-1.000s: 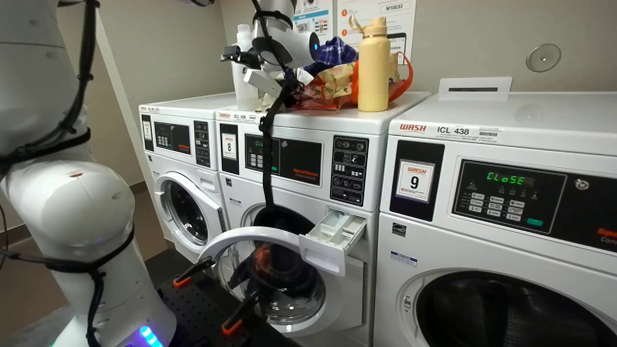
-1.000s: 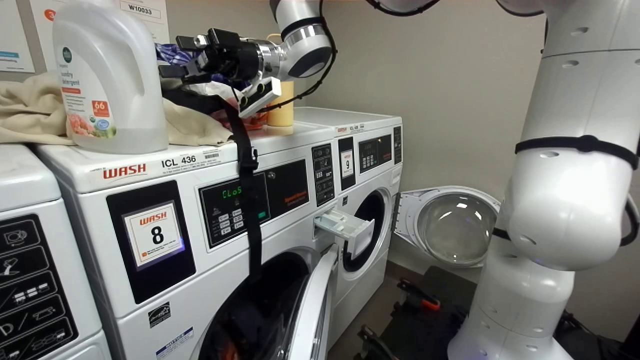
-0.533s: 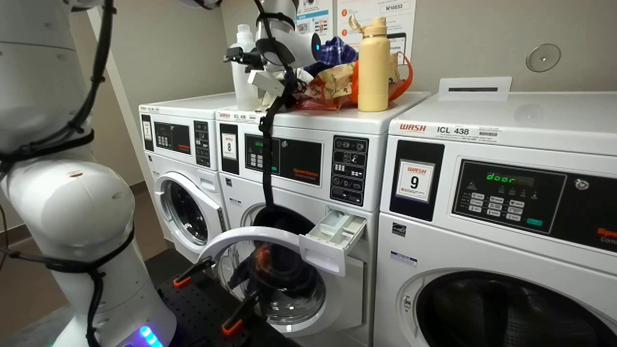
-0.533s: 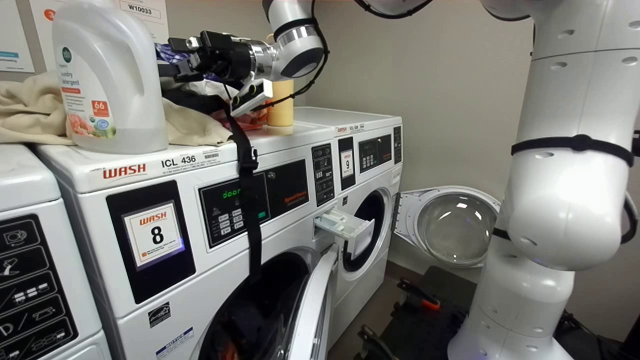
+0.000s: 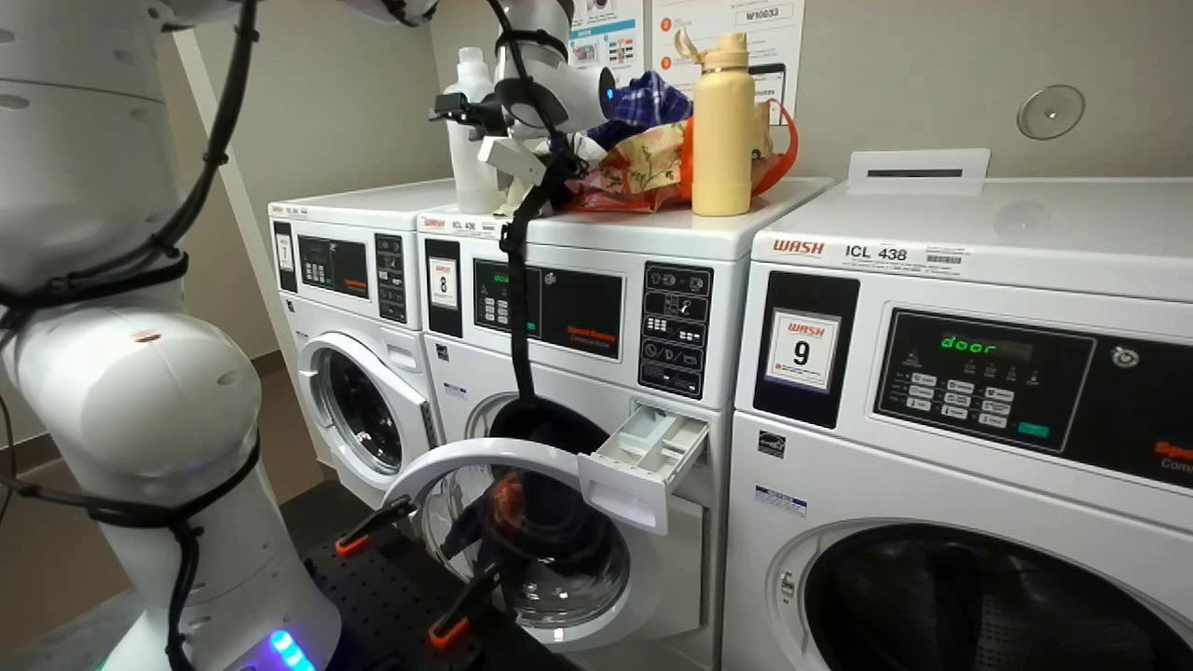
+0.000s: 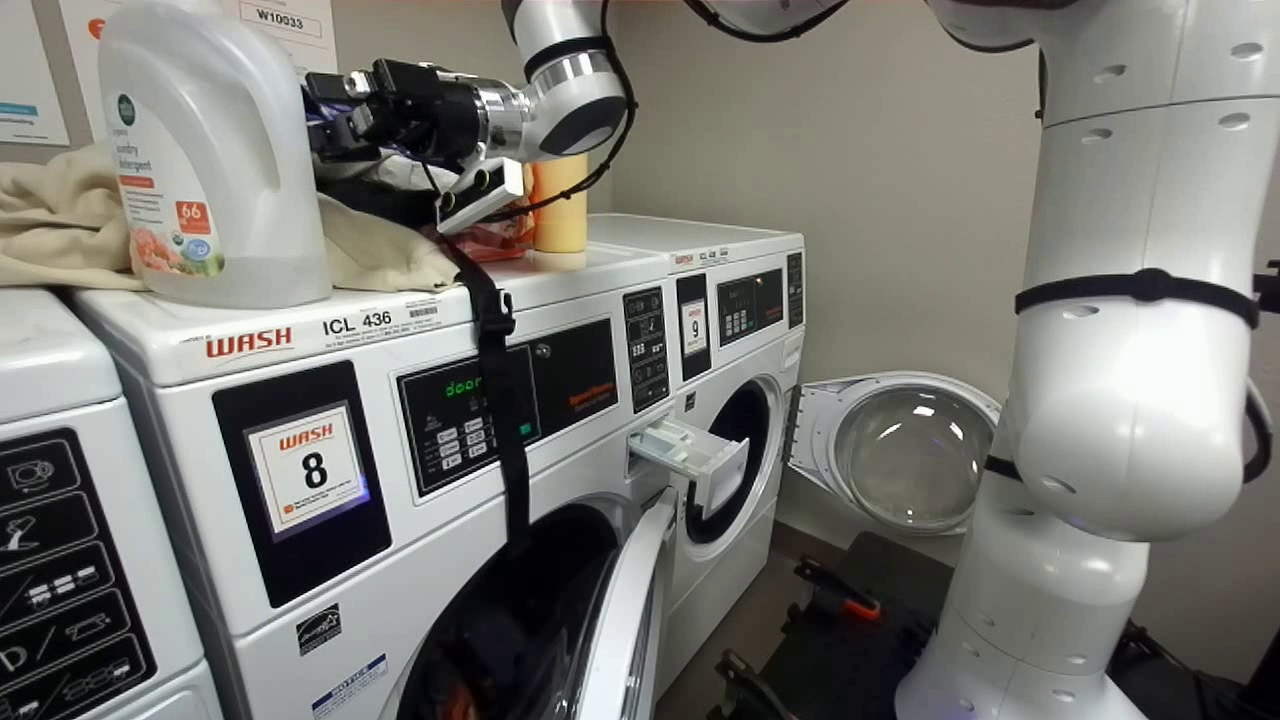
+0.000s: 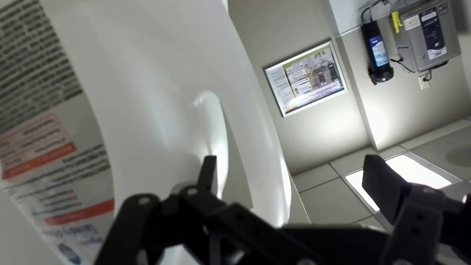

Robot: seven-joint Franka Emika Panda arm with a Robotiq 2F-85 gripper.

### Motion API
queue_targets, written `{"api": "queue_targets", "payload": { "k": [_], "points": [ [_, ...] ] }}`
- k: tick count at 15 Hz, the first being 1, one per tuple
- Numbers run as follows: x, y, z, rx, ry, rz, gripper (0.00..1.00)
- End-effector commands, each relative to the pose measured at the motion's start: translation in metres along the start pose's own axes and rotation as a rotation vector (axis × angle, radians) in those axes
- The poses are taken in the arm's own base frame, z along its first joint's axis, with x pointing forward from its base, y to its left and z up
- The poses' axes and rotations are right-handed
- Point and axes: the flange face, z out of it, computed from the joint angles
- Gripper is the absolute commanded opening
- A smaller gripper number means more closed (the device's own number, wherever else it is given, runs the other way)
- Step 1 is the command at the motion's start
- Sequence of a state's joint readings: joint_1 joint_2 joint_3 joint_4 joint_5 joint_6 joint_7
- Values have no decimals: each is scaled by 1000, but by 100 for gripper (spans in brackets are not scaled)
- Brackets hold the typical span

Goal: Put some detergent in the detergent compartment drawer of the washing machine in the middle

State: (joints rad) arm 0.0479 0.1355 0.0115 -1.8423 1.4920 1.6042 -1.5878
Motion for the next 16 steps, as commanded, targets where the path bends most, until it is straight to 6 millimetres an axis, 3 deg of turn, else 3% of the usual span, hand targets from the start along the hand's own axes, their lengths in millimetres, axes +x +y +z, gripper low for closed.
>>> {"api": "queue_targets", "payload": {
  "k": [1, 16],
  "points": [
    [5, 9, 10, 22, 4, -14, 100],
    [3, 9, 21, 163, 135, 11, 100]
  ]
}}
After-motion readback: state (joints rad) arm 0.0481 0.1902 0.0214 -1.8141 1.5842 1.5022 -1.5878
